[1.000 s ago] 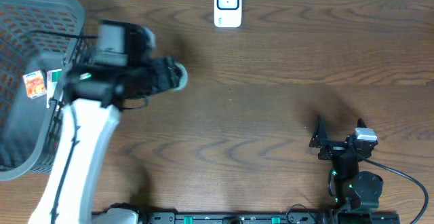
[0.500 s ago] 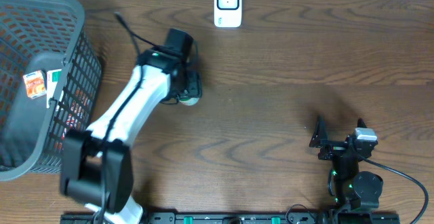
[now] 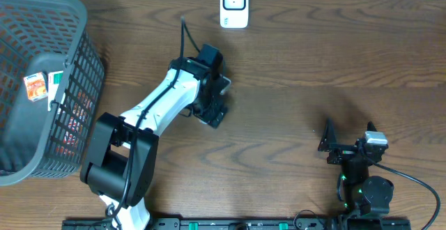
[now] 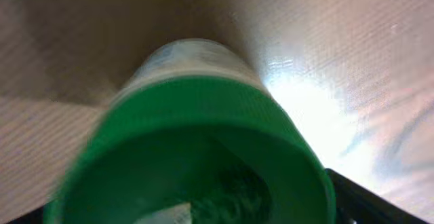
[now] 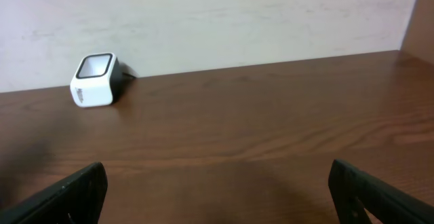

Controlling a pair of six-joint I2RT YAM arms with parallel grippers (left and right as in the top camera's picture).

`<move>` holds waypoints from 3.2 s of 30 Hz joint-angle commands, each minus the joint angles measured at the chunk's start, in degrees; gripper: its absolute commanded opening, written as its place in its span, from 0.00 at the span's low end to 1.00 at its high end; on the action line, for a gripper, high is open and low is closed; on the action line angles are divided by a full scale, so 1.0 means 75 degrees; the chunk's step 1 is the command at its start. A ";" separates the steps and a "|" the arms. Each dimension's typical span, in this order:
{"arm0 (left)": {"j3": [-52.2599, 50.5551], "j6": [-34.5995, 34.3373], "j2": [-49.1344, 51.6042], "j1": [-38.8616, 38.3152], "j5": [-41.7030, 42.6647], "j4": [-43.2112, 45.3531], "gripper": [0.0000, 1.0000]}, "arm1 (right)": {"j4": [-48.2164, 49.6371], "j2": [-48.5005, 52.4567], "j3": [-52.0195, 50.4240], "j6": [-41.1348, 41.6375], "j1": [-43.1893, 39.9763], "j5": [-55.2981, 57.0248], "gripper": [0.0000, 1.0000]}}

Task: Scan the item barcode
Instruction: 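Carry the bottle to the table center and set it down, then reach the left gripper into the basket and grasp the white Panadol box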

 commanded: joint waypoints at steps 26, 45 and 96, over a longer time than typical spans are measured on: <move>0.4071 -0.4505 -0.4686 0.6589 -0.2177 -0.2174 0.98 | -0.0035 -0.0052 -0.0012 -0.0099 0.0070 -0.0038 0.99; 0.3410 -0.0175 -0.0128 0.8116 -0.1174 -0.1888 0.99 | -0.0035 -0.0052 -0.0012 -0.0099 0.0070 -0.0038 0.99; 0.3401 -0.0087 0.2754 0.8107 -0.0647 -0.0857 0.51 | -0.0035 -0.0052 -0.0012 -0.0099 0.0070 -0.0038 0.99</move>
